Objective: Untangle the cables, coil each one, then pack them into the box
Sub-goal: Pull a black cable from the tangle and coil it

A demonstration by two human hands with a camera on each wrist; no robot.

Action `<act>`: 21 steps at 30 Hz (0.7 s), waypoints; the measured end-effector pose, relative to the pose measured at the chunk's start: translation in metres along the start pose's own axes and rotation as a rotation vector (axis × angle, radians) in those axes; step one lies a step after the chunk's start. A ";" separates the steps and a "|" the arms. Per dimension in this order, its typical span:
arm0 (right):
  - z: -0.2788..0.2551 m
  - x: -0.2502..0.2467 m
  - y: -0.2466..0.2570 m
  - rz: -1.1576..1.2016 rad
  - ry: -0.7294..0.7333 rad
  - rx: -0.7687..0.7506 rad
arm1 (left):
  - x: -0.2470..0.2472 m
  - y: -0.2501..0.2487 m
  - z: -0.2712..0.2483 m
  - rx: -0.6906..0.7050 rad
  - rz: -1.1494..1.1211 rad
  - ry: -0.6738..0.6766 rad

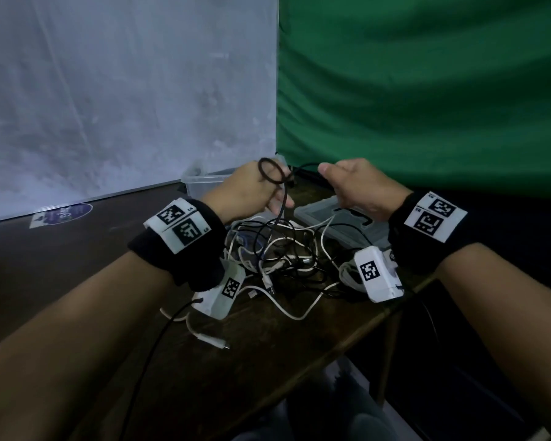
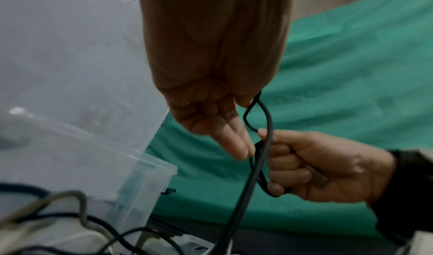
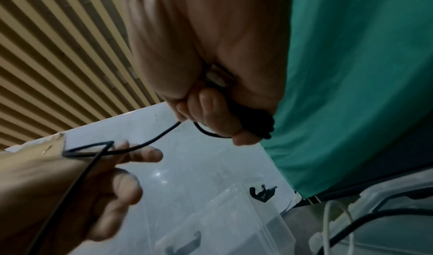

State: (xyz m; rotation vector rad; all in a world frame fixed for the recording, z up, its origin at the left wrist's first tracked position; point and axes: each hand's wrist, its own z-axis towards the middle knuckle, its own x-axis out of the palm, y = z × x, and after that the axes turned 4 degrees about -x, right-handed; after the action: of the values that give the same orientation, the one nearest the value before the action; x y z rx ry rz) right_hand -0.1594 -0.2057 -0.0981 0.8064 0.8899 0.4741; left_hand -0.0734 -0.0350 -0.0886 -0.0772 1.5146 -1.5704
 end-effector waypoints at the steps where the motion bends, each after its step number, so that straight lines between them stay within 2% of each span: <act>1: 0.001 -0.001 -0.001 0.034 -0.007 0.022 | 0.002 -0.001 -0.003 -0.046 -0.070 0.051; 4: 0.005 -0.005 -0.002 0.122 -0.013 0.081 | 0.004 -0.003 -0.009 -0.132 -0.210 0.150; 7: 0.009 -0.008 -0.006 0.181 -0.064 0.106 | 0.002 -0.003 -0.009 -0.196 -0.331 0.167; 10: 0.012 -0.012 -0.007 0.233 -0.171 0.108 | 0.000 0.001 -0.007 -0.153 -0.228 0.192; 12: 0.013 -0.015 -0.006 0.290 -0.247 0.108 | -0.004 0.003 -0.005 -0.102 -0.041 0.189; 14: 0.014 -0.016 -0.002 0.308 -0.290 0.093 | -0.009 0.004 -0.001 -0.085 0.168 0.117; 16: 0.012 -0.016 0.001 0.304 -0.256 0.078 | -0.015 0.003 0.002 -0.076 0.268 -0.005; 21: 0.002 -0.005 0.001 0.198 0.033 0.085 | -0.019 -0.006 0.006 0.015 0.084 -0.252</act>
State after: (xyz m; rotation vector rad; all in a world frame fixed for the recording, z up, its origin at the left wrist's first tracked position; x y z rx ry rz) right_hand -0.1610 -0.2092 -0.0941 0.9723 0.8693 0.6275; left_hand -0.0621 -0.0291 -0.0721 -0.1930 1.2931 -1.4463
